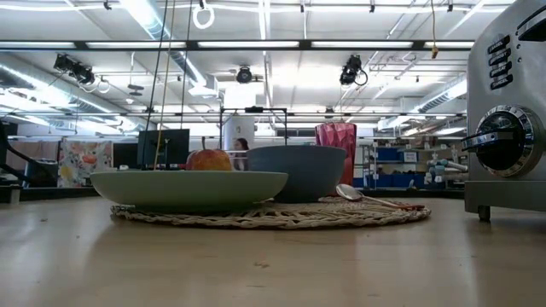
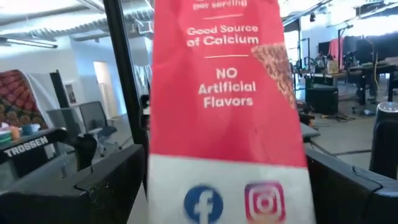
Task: Arrange a breakfast setting
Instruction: Pour the cereal into the blue bowl
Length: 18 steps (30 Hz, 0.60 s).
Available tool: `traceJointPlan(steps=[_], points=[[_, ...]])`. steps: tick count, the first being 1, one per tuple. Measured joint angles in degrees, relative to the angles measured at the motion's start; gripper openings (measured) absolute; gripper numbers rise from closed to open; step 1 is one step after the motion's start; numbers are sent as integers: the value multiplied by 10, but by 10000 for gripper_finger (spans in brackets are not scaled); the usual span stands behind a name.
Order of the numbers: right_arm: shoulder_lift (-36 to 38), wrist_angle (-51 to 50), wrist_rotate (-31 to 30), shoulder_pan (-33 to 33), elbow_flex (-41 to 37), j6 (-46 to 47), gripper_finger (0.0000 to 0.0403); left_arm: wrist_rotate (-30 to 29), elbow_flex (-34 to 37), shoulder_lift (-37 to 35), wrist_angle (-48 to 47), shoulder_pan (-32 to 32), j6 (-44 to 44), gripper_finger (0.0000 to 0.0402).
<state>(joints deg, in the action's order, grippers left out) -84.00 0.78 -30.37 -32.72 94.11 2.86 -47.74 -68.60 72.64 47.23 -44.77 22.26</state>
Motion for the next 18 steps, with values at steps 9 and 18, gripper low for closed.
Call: traceJointPlan(steps=[9, 18], points=[[-15, 5, 13, 19, 0, 18, 335, 1, 0, 0, -24, 6, -11, 112], [-18, -4, 30, 29, 0, 27, 289, -3, -1, -1, -34, 11, -13, 112]])
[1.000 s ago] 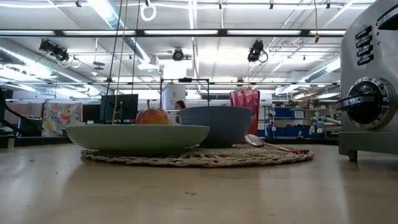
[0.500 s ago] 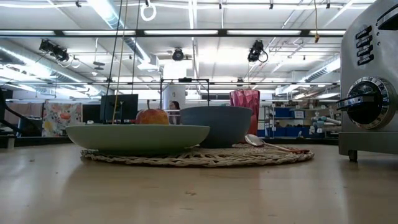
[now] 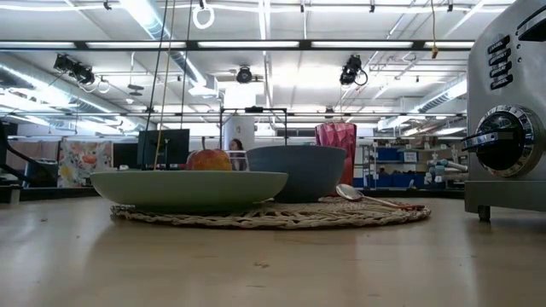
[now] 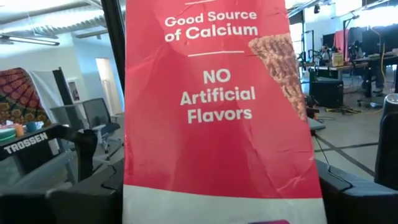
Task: Arrange a breakfast setting
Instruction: Pour the cereal into the blue bowl
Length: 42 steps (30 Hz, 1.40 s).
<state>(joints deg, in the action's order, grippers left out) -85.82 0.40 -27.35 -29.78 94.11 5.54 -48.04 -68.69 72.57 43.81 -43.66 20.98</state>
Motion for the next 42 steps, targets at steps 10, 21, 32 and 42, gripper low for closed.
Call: traceJointPlan(steps=[10, 21, 32, 42], points=[[-2, 8, -16, 1, 0, -17, 263, -21, 0, -1, 1, -6, 24, 177], [-4, 31, -46, 1, -2, -61, 243, -91, 0, -16, -4, -38, 82, 293], [25, -34, -137, 19, -1, -58, 243, -323, 0, -87, -71, -176, 143, 298], [53, -254, -180, 85, 0, 50, 242, -420, 0, -104, -138, -244, 96, 298]])
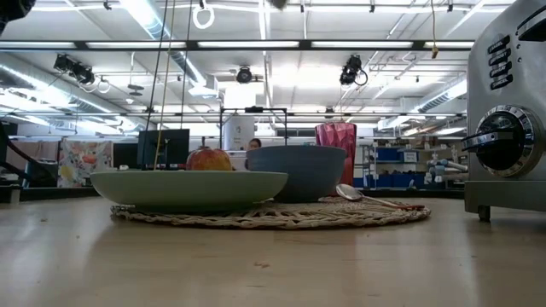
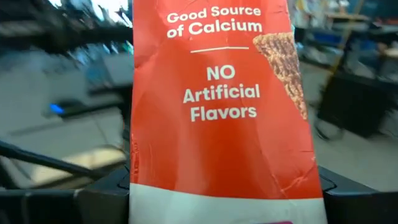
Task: Arrange a breakfast setting
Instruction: Pour the cereal into the blue bowl
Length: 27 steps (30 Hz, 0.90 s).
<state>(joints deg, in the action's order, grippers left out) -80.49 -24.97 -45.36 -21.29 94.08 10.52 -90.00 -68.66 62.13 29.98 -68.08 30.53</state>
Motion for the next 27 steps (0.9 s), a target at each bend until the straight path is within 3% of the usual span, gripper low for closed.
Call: traceJointPlan(steps=[9, 15, 22, 27], points=[[1, -162, 17, 66, 0, 92, 242, 3, 0, 1, -112, 51, -164, 298], [3, -212, 65, 95, 0, 170, 242, 62, 1, 1, -131, 110, -195, 298], [13, -253, 91, 89, 0, 172, 242, 91, 1, 1, -194, 170, -226, 298], [53, -324, 64, 56, 0, 199, 242, 93, 1, 1, -229, 193, -254, 298]])
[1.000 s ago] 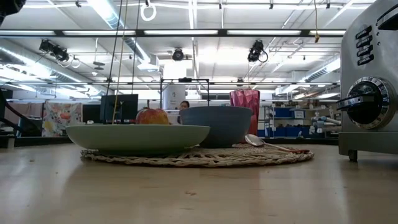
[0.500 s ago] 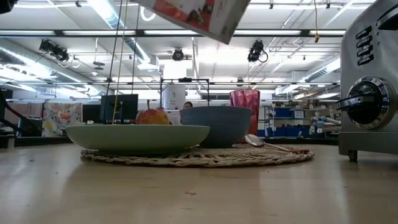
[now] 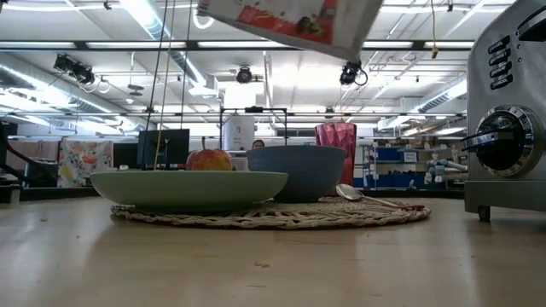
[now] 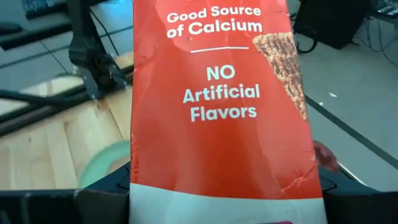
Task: Arrange a breakfast setting
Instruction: Pour the cereal into the blue bowl
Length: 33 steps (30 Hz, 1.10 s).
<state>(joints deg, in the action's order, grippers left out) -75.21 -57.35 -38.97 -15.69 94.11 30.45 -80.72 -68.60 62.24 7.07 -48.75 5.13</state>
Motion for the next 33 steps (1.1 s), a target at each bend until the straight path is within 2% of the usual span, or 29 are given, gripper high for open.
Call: traceJointPlan(steps=[13, 18, 20, 24, 33], points=[[118, -161, -19, -71, 0, 25, 241, 41, 0, 0, -17, 65, -43, 298], [166, -189, -23, -96, -11, 11, 241, 140, 0, 8, -37, 114, -85, 298], [191, -185, -23, -102, -29, 0, 241, 171, 0, 19, -37, 140, -106, 298], [241, -171, -20, -109, -82, -18, 241, 197, 0, 40, -36, 189, -131, 298], [384, -111, 20, -117, -246, -38, 241, 278, 0, 91, -35, 287, -193, 298]])
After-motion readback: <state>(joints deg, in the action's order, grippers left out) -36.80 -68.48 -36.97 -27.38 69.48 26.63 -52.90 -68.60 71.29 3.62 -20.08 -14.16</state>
